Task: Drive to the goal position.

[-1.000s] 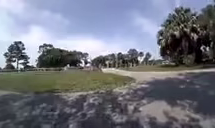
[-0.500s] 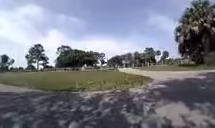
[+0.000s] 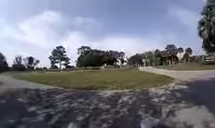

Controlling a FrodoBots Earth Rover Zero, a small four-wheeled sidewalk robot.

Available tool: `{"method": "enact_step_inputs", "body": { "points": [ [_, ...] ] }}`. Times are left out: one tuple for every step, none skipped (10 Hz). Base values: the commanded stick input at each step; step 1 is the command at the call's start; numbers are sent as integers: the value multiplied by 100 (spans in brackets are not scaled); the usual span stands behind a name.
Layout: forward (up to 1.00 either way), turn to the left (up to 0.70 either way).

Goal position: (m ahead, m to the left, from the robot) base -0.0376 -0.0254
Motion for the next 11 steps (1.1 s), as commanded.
{"method": "enact_step_inputs", "body": {
  "points": [
    [0, 70],
    [0, 70],
    [0, 70],
    [0, 70],
    [0, 70],
    [0, 51],
    [0, 45],
    [0, 45],
    [0, 45],
    [0, 45],
    [0, 32]
  ]
}}
